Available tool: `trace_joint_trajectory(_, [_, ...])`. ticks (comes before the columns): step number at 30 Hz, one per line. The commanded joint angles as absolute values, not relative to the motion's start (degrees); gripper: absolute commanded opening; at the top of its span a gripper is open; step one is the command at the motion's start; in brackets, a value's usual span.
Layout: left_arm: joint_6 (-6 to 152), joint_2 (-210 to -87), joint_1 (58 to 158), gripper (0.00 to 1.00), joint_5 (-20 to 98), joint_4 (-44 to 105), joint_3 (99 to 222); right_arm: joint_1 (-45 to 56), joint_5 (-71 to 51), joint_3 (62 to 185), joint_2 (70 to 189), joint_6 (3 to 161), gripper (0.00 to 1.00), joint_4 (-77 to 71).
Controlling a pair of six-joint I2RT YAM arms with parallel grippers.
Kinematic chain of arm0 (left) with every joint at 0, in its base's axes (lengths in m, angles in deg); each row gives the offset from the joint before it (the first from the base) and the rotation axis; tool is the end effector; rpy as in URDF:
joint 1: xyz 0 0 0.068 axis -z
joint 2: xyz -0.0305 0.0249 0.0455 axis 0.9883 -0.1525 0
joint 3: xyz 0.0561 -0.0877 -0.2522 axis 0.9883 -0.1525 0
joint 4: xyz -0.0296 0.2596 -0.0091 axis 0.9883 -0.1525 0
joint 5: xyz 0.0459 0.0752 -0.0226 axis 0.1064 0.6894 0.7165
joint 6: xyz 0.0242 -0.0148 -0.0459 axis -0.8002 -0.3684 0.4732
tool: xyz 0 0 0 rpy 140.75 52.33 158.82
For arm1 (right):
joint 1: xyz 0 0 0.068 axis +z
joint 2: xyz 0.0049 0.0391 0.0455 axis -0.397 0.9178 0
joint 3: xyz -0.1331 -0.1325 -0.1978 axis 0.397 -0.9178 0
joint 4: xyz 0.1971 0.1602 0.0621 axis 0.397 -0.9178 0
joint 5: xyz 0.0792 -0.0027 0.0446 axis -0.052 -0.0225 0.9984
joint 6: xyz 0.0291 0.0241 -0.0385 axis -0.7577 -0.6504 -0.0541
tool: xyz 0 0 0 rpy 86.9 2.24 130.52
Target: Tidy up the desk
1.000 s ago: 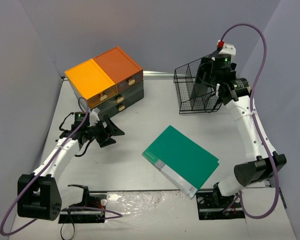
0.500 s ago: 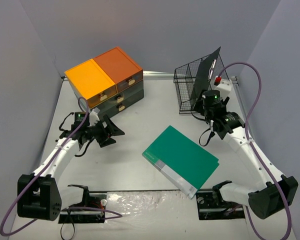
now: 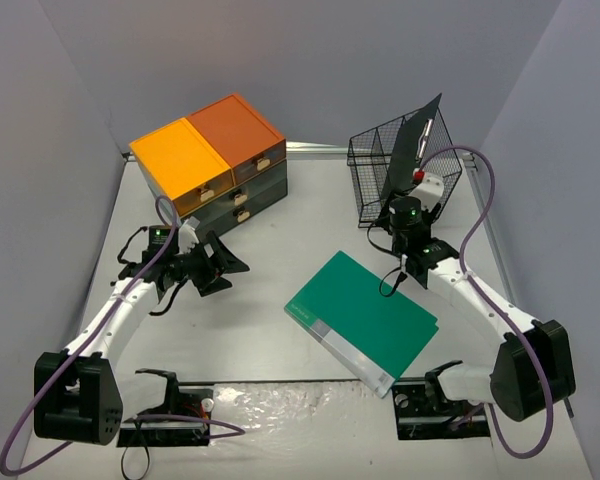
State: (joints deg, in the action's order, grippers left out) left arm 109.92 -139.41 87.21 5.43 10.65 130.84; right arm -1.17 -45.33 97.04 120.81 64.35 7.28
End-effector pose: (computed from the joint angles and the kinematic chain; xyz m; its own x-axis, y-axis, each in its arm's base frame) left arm 0.2339 -0.0483 0.2418 -0.8693 -0.4682 -0.1586 -0.1197 0.5107 -0.8514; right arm 0.2758 0.0946 0.2990 -0.1557 0.3296 -0.9312 0.1704 0.9375 0.3033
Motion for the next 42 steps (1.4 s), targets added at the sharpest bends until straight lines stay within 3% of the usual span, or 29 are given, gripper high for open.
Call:
trace_joint_trajectory(1, [109.78,-137.46,87.12,0.70,5.18,12.24,131.23,-0.80,-49.53,98.54,123.58,67.76,0.57,22.11])
trace_joint_trajectory(9, [109.27,-138.35,87.03,0.70,5.12,11.97,131.64,-0.89,-51.08,104.91,131.09,70.66,0.51,24.31])
trace_joint_trajectory(30, [109.06,-138.71,87.03,0.70,4.92,11.80,131.94,-2.34,-56.27,113.12,132.40,75.50,0.00,21.61])
trace_joint_trajectory(42, [109.15,-138.87,87.03,0.70,4.83,11.97,131.88,-6.41,-44.86,125.92,134.94,78.97,0.00,9.74])
